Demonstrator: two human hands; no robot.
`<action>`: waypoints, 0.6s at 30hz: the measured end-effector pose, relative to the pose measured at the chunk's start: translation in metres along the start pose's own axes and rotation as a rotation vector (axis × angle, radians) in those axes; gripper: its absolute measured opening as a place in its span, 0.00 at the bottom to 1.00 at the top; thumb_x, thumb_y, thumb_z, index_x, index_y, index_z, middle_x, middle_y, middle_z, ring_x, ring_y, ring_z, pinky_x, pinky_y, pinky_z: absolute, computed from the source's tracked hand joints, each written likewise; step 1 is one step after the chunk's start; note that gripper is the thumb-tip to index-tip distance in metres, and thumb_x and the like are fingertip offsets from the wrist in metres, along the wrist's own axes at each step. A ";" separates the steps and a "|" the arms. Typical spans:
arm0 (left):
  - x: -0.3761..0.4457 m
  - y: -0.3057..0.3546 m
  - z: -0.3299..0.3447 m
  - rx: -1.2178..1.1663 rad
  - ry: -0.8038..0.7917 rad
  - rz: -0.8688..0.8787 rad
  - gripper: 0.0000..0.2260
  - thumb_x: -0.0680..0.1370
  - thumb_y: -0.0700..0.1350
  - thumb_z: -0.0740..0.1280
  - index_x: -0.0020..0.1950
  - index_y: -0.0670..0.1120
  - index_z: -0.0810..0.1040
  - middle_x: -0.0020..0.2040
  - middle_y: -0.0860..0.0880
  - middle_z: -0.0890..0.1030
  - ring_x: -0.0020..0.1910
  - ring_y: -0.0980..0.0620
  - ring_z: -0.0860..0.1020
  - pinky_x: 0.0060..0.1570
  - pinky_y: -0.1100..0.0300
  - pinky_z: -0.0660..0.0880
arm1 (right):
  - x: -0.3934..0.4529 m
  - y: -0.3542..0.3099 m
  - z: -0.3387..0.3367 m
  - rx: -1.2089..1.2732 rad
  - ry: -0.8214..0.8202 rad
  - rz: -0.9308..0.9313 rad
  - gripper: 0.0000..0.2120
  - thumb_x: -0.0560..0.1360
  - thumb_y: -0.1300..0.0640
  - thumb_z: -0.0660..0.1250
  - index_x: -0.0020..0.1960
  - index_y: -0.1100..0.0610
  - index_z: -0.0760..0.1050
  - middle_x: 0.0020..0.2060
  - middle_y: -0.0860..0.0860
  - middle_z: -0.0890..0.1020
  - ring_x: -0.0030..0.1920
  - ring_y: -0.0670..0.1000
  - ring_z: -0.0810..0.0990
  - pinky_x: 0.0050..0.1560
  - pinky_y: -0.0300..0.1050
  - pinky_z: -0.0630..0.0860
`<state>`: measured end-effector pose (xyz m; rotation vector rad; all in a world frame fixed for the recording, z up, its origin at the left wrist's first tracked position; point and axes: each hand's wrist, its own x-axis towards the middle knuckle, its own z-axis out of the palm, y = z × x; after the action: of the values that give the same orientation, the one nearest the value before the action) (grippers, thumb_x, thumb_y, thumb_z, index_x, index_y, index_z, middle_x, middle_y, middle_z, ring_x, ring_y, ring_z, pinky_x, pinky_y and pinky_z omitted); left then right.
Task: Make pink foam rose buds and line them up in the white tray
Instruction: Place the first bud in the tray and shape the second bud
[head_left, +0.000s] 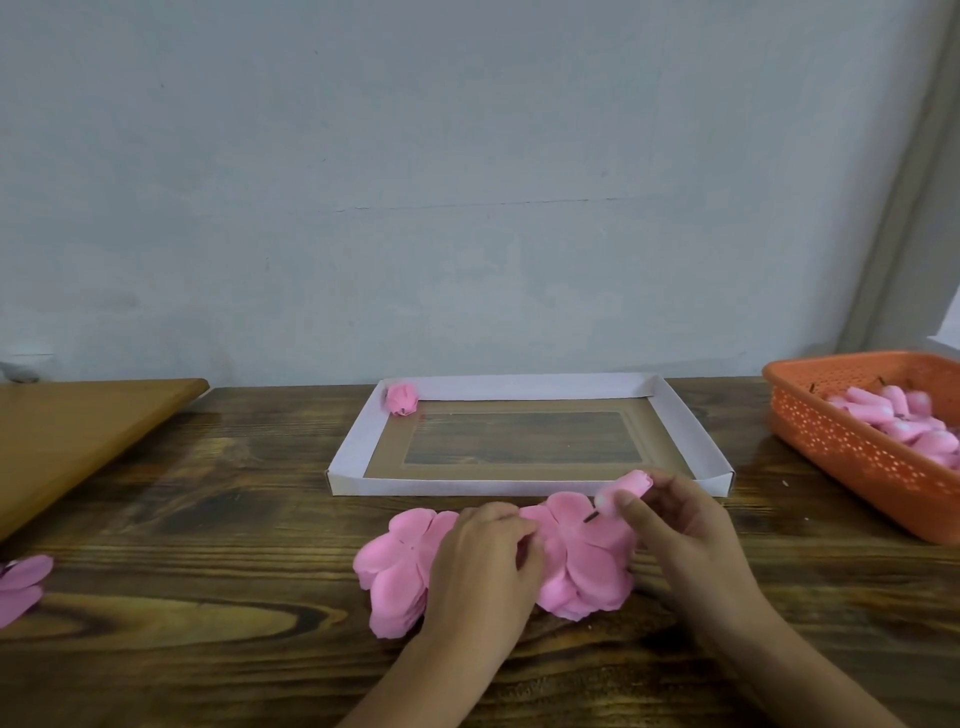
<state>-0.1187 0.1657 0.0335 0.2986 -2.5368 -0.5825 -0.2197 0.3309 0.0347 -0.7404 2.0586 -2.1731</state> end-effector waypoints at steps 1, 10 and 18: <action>0.000 0.001 -0.001 -0.022 0.012 -0.009 0.11 0.81 0.47 0.63 0.46 0.50 0.85 0.44 0.61 0.76 0.49 0.60 0.74 0.44 0.70 0.63 | 0.000 0.000 0.000 0.010 -0.002 0.007 0.04 0.77 0.58 0.70 0.47 0.50 0.82 0.44 0.53 0.86 0.49 0.57 0.84 0.49 0.59 0.82; 0.001 0.003 -0.003 0.074 -0.087 -0.017 0.16 0.81 0.46 0.61 0.32 0.51 0.66 0.30 0.54 0.68 0.34 0.56 0.67 0.35 0.66 0.59 | -0.003 -0.002 0.001 -0.037 -0.022 -0.001 0.04 0.77 0.57 0.69 0.51 0.53 0.81 0.45 0.50 0.86 0.48 0.51 0.85 0.47 0.54 0.84; 0.004 0.005 -0.004 0.054 -0.027 -0.088 0.14 0.79 0.43 0.63 0.33 0.46 0.73 0.32 0.50 0.72 0.35 0.54 0.67 0.36 0.60 0.65 | -0.005 -0.005 0.002 -0.031 -0.015 0.007 0.03 0.78 0.59 0.69 0.52 0.55 0.80 0.44 0.52 0.86 0.47 0.53 0.85 0.48 0.59 0.82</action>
<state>-0.1200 0.1672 0.0405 0.4256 -2.5791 -0.5556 -0.2133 0.3309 0.0380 -0.7493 2.0897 -2.1302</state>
